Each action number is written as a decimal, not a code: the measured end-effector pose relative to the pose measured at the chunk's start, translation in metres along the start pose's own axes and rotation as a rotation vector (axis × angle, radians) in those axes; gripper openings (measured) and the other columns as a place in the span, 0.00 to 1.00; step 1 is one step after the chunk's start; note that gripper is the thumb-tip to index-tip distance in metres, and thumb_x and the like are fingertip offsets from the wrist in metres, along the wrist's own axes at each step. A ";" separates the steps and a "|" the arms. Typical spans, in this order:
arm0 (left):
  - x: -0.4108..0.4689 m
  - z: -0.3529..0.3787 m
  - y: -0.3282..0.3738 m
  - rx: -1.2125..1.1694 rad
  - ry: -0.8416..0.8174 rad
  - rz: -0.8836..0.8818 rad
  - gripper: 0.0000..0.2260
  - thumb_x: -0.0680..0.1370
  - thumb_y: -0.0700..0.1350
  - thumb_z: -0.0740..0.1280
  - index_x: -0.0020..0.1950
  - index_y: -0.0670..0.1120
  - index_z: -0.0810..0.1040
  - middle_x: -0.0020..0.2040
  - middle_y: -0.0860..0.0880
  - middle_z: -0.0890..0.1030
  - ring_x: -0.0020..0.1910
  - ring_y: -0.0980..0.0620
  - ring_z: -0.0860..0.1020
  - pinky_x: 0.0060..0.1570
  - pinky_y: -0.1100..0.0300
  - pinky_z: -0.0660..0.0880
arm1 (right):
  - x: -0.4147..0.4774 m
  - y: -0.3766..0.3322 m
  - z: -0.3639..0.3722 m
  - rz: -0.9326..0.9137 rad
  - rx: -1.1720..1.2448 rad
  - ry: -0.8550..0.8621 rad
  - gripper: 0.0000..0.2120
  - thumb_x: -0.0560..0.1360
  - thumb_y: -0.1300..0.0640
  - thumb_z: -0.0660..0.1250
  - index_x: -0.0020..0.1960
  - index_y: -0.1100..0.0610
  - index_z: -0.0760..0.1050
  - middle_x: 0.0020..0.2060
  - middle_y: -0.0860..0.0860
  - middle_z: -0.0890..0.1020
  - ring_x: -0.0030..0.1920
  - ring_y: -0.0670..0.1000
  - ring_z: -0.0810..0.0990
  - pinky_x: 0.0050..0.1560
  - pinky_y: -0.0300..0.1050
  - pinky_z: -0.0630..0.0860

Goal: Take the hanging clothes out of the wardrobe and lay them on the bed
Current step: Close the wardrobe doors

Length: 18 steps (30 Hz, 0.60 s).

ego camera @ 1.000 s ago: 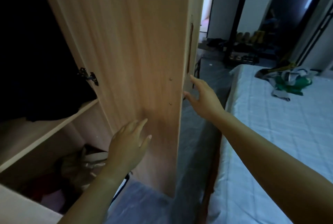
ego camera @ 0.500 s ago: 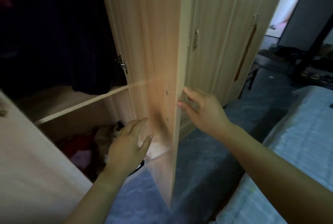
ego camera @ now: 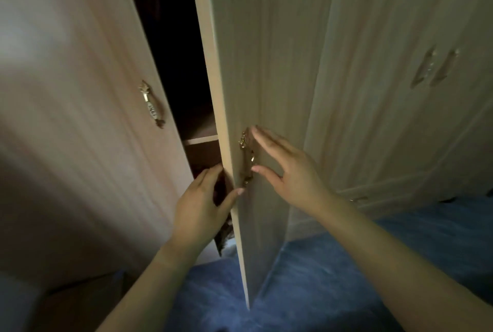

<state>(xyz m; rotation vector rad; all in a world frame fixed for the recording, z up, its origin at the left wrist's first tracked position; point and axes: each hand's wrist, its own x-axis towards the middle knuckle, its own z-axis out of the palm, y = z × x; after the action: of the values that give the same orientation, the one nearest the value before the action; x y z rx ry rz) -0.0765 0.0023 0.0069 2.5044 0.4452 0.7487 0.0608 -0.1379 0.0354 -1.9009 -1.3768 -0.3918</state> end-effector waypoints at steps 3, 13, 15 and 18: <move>0.022 -0.010 -0.029 -0.014 0.062 -0.069 0.22 0.72 0.61 0.62 0.61 0.51 0.74 0.51 0.53 0.79 0.47 0.54 0.78 0.43 0.53 0.77 | 0.039 0.003 0.026 0.012 -0.036 0.020 0.36 0.72 0.55 0.72 0.74 0.53 0.58 0.75 0.56 0.56 0.72 0.52 0.61 0.65 0.49 0.65; 0.115 -0.031 -0.128 0.084 0.311 -0.010 0.24 0.69 0.52 0.74 0.62 0.48 0.74 0.62 0.46 0.74 0.61 0.46 0.71 0.60 0.58 0.69 | 0.126 0.018 0.120 0.005 -0.080 0.167 0.33 0.73 0.47 0.64 0.75 0.55 0.57 0.76 0.59 0.49 0.75 0.58 0.54 0.67 0.51 0.68; 0.131 -0.034 -0.143 0.134 0.350 0.048 0.26 0.69 0.53 0.75 0.64 0.48 0.73 0.66 0.43 0.71 0.65 0.45 0.68 0.63 0.51 0.68 | 0.137 0.020 0.134 0.019 -0.096 0.187 0.33 0.74 0.48 0.64 0.74 0.55 0.57 0.76 0.60 0.49 0.75 0.59 0.54 0.67 0.54 0.68; 0.152 -0.037 -0.160 0.164 0.372 0.134 0.29 0.70 0.54 0.72 0.68 0.46 0.69 0.71 0.41 0.66 0.70 0.43 0.64 0.67 0.50 0.64 | 0.152 0.026 0.151 0.046 -0.131 0.203 0.32 0.74 0.48 0.62 0.74 0.54 0.56 0.75 0.61 0.48 0.75 0.60 0.52 0.68 0.56 0.66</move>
<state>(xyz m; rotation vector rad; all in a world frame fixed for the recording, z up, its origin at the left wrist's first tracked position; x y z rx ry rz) -0.0031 0.2139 0.0130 2.5667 0.4857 1.2894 0.1155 0.0700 0.0188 -1.9344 -1.1974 -0.6471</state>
